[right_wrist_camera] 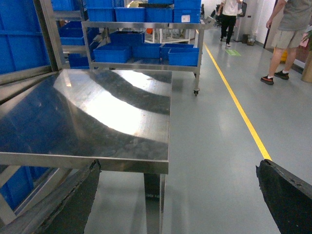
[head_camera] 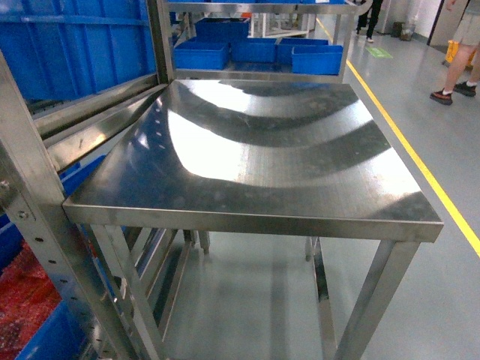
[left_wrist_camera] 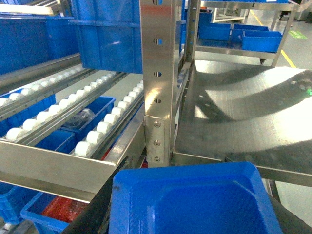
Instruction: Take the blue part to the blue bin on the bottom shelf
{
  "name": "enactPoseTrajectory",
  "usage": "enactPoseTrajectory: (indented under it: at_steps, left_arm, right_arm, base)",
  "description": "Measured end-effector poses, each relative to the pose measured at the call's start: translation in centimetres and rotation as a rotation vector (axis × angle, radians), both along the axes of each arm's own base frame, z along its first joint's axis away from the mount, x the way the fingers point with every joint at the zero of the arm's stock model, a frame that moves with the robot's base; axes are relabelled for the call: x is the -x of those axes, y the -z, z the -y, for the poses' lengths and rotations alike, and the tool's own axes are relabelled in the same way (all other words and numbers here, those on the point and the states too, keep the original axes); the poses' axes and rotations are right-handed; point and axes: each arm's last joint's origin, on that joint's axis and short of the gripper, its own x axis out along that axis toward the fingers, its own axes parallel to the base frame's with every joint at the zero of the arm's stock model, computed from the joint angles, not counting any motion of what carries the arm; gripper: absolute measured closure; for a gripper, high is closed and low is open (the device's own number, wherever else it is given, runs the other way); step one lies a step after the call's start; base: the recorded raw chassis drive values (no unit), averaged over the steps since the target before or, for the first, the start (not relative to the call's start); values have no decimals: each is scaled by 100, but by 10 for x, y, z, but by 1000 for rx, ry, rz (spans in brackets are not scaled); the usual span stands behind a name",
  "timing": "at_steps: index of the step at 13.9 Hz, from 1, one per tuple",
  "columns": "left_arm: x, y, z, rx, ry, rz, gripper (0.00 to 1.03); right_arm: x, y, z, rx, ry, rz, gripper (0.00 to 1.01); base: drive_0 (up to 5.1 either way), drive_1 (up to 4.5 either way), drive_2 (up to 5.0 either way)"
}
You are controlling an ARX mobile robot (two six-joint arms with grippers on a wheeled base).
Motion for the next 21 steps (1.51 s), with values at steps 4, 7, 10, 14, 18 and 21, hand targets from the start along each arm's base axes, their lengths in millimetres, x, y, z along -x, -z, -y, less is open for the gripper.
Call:
enactPoseTrajectory:
  at_steps: [4,7,10,14,18,21]
  left_arm:
    - [0,0,0,1,3,2,60]
    - [0,0,0,0,1,2,60]
    - [0,0,0,0,2,2,60]
    - [0,0,0,0,-2,0,60]
    - [1,0,0,0,-1,3,60]
    - [0,0,0,0,0,0,60]
  right_arm:
    - [0,0,0,0,1,2,3]
    - [0,0,0,0,0,1,3]
    - [0,0,0,0,0,3,3]
    - [0,0,0,0,1,1,3]
    - [0,0,0,0,0,1,3]
    - [0,-1,0,0,0,6,3]
  base:
    - [-357,202,202]
    - [-505,240,240]
    - [-498,248,248]
    - [-504,242,242]
    - [-505,241,241]
    - [-505,241,241]
